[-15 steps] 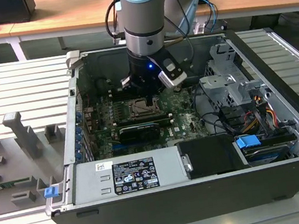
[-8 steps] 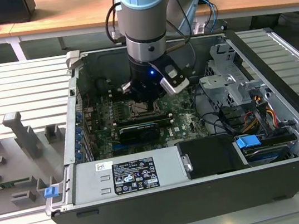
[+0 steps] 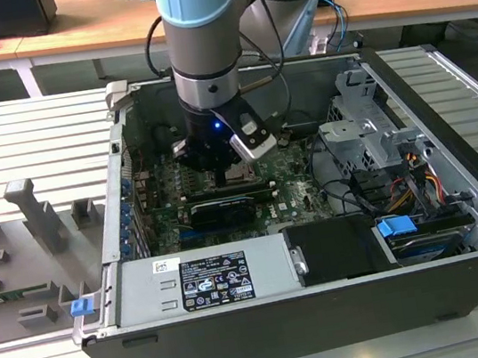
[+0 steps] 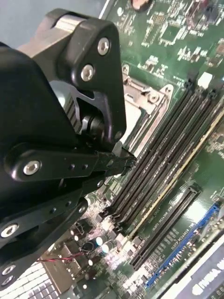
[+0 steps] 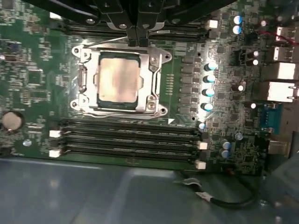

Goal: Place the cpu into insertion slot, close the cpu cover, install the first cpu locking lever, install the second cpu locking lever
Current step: 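Install the second cpu locking lever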

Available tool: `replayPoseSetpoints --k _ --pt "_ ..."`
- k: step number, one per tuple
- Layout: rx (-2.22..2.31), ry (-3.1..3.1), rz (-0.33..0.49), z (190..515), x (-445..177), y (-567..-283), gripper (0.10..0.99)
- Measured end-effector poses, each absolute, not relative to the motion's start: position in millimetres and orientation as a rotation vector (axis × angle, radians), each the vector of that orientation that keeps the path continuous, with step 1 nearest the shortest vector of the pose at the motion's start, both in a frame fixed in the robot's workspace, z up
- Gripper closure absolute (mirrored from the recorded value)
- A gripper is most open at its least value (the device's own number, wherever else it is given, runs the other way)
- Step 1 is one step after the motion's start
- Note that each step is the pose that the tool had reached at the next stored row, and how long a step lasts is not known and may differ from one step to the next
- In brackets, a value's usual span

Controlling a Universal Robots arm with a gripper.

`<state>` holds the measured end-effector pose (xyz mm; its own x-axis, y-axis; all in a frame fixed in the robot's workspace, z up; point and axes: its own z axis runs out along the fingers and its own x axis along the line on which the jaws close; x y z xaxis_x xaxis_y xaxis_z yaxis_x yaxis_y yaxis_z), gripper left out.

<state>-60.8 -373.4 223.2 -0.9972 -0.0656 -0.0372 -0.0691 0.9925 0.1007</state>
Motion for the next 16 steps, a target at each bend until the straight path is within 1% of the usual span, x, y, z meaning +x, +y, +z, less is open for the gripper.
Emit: replayPoseSetpoints --k 4,8,13,16 --pt "-0.105 3.102 0.164 218 -64 -373 0.980" --pt "-0.104 3.099 0.200 216 -69 -382 0.980" --pt "-0.103 3.092 0.266 215 -76 -385 0.980" --pt "-0.102 3.090 0.289 214 -82 -386 0.980"
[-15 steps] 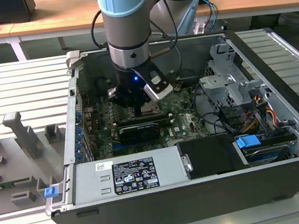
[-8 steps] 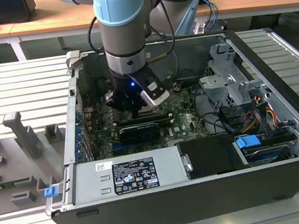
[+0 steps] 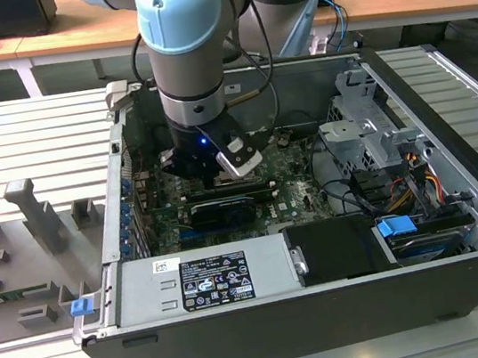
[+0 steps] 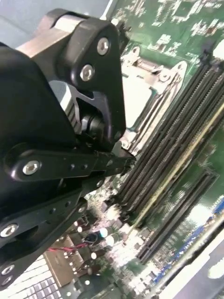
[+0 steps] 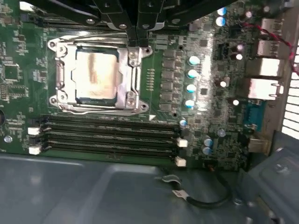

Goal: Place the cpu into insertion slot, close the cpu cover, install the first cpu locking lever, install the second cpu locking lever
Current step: 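Install the second cpu locking lever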

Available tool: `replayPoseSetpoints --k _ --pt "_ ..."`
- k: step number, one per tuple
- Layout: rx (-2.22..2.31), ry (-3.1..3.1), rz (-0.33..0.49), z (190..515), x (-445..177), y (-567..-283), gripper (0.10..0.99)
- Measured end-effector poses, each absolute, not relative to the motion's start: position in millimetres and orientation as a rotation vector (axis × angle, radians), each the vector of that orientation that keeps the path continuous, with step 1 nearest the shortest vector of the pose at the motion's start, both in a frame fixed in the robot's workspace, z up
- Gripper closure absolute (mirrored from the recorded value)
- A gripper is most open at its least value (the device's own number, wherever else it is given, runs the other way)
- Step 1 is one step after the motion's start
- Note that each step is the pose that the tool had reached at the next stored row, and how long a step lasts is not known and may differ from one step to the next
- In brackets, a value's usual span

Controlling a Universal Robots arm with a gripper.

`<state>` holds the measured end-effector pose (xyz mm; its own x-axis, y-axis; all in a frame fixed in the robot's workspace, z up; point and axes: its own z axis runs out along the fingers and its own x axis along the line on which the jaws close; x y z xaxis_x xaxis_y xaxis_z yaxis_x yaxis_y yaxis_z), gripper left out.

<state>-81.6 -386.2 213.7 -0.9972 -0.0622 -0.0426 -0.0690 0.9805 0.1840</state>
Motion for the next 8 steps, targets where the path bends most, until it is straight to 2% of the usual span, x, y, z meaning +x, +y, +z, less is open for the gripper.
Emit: replayPoseSetpoints --k 2,4,8 --pt "-0.102 3.089 0.296 205 -82 -386 0.980" --pt "-0.101 3.080 0.370 197 -82 -388 0.980" --pt "-0.101 3.079 0.372 205 -83 -388 0.980"
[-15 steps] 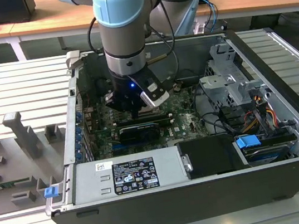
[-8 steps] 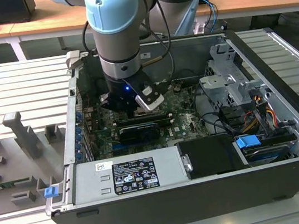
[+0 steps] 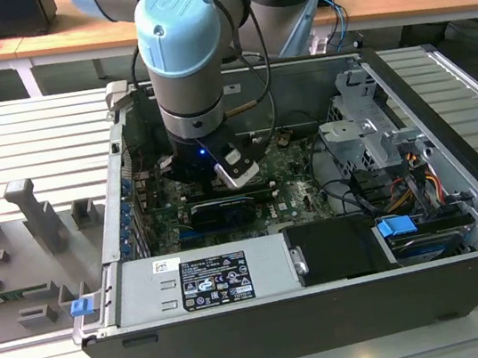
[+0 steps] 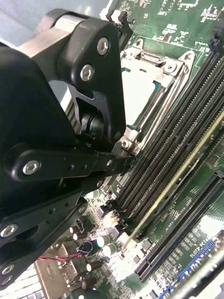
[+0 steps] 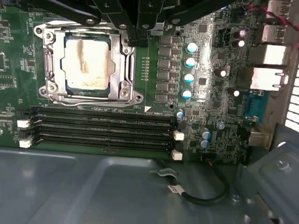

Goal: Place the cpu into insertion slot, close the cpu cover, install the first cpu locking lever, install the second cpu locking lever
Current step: 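Install the second cpu locking lever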

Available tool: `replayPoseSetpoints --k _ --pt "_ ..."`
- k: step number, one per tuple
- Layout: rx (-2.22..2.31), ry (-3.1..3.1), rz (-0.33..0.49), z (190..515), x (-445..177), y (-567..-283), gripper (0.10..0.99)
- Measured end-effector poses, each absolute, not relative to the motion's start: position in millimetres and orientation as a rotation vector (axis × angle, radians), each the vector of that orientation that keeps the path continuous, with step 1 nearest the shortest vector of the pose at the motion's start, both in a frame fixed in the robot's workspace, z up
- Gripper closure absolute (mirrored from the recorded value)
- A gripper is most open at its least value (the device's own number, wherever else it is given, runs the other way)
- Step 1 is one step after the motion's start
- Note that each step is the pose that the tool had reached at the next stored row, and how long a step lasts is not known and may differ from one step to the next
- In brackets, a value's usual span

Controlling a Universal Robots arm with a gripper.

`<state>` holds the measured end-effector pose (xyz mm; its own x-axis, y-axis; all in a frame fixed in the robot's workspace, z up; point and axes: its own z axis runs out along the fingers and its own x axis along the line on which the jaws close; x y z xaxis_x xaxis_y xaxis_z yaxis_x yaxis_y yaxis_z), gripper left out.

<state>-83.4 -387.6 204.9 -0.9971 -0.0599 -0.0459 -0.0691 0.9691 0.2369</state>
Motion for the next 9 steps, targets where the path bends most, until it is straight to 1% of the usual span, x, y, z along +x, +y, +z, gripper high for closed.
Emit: replayPoseSetpoints --k 9 --pt "-0.101 3.080 0.368 223 -84 -388 0.980"
